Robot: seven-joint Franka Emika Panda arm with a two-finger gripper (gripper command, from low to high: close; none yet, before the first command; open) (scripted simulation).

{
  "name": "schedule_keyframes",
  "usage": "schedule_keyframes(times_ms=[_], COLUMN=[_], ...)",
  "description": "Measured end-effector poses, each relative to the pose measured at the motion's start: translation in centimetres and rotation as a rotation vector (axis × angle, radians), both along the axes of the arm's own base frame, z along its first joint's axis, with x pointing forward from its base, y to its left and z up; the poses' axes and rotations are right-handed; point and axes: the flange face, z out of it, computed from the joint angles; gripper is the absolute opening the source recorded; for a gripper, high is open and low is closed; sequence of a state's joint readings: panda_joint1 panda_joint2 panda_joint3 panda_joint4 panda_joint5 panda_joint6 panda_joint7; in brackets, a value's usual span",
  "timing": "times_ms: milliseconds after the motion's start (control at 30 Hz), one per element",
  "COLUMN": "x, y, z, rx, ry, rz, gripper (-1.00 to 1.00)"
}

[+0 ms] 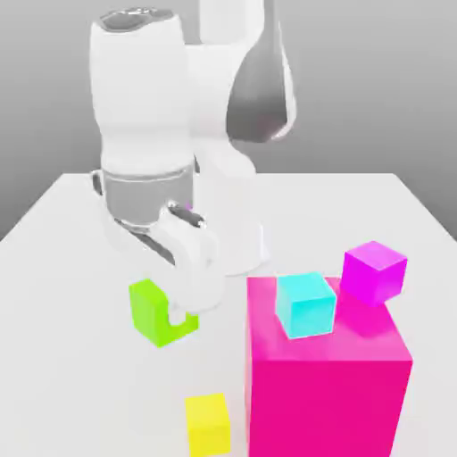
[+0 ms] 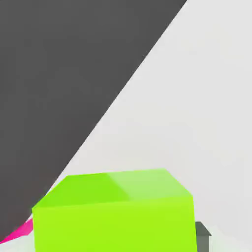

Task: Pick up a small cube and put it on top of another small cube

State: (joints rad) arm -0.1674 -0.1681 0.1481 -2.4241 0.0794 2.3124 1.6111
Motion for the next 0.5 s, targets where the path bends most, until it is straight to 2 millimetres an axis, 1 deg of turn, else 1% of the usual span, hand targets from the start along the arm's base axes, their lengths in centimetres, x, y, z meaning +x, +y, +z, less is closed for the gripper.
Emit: schedule_keyframes(times_ms=[100, 167, 200, 233, 267, 367, 400, 500], x=[-1.0, -2.6, -3.8, -4.8, -5.3, -5.7, -5.8, -5.8], y=[7.5, 12.6, 15.1, 16.8, 17.6, 18.3, 18.4, 18.4], z=[3.9, 6.4, 7.6, 7.6, 6.9, 2.9, 2.1, 2.1], rx=[0.007, 0.008, 0.007, -0.012, -0.023, -0.033, -0.033, -0.033], ry=[0.008, 0.017, 0.022, 0.038, 0.046, 0.052, 0.053, 0.053], rz=[0.063, 0.109, 0.134, 0.142, 0.145, 0.148, 0.148, 0.148], gripper=[-1.0, -1.0, -1.0, -1.0, -1.0, -1.0, 1.0, 1.0])
